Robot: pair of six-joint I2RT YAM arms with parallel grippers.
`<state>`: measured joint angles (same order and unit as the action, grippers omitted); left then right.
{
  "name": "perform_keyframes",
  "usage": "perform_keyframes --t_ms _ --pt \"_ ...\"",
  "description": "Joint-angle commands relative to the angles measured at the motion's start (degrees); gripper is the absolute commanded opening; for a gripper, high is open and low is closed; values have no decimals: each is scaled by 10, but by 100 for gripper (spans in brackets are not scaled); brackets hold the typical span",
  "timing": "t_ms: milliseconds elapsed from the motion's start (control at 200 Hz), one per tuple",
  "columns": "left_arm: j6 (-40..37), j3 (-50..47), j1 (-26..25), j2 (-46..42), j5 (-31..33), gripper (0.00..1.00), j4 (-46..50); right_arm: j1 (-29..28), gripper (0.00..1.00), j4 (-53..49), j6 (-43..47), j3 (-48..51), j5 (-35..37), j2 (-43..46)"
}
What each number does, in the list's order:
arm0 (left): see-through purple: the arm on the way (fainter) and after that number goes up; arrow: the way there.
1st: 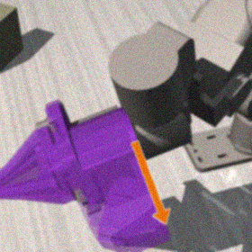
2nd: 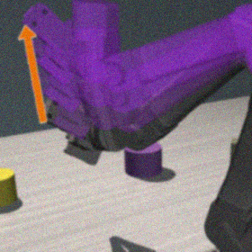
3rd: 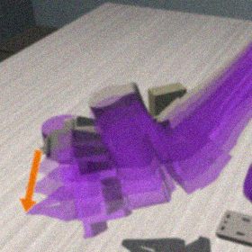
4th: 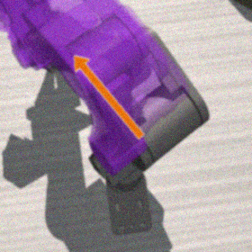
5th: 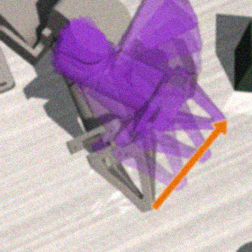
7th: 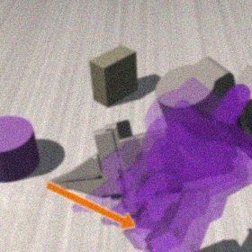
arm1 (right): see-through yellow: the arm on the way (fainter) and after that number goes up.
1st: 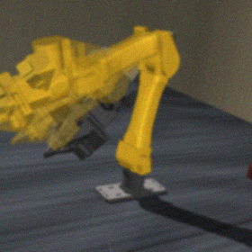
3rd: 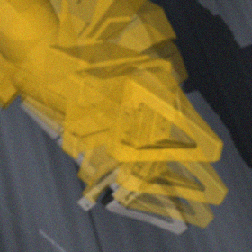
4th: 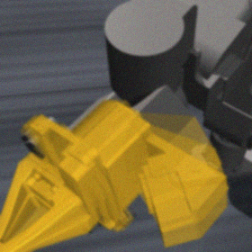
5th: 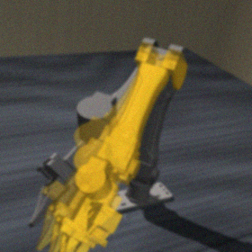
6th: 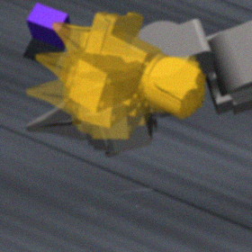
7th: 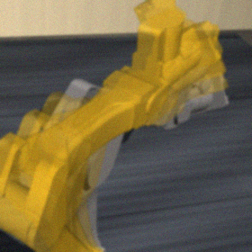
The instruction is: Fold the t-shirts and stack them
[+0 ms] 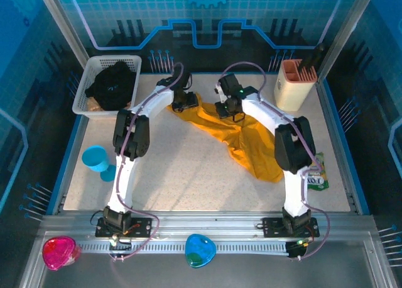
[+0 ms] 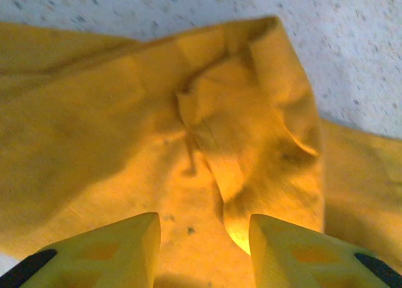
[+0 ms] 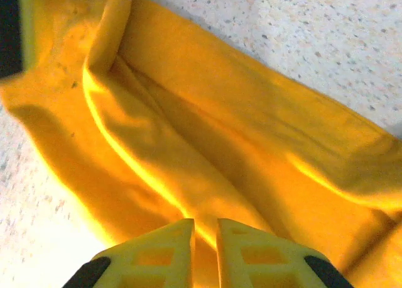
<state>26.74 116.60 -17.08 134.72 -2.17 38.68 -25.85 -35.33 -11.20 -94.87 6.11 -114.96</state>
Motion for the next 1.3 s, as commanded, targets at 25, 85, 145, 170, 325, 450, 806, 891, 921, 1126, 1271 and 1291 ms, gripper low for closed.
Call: perform_keyframes --t_ms 25,85,145,170,325,450,806,891,921,1126,1271,1291 --pt "-1 43 14 32 9 41 4 -4 16 21 -28 95 -11 73" --pt "-11 65 16 51 0 41 3 -5 16 28 -39 137 -16 107" --pt "-23 90 16 73 -7 39 3 -7 15 36 -51 173 -18 140" --pt "-27 101 16 82 -10 38 4 -7 15 37 -54 186 -21 152" --pt "-38 139 16 114 -24 36 2 -12 11 40 -74 239 -17 215" --pt "-40 135 16 114 -26 35 -4 -12 8 41 -83 264 -8 250" --pt "-43 122 15 114 -47 30 -36 -13 4 40 -94 288 -5 266" --pt "-43 122 15 115 -47 28 -40 -13 4 40 -94 290 -5 265" --pt "-43 122 15 116 -46 28 -40 -13 3 40 -95 290 -6 265" --pt "-43 123 15 121 -44 19 -43 -13 2 36 -94 288 -6 269" --pt "-43 133 16 129 -45 13 -41 -13 1 29 -95 289 -3 280" --pt "-43 135 16 131 -45 12 -39 -13 1 28 -95 289 -2 282"
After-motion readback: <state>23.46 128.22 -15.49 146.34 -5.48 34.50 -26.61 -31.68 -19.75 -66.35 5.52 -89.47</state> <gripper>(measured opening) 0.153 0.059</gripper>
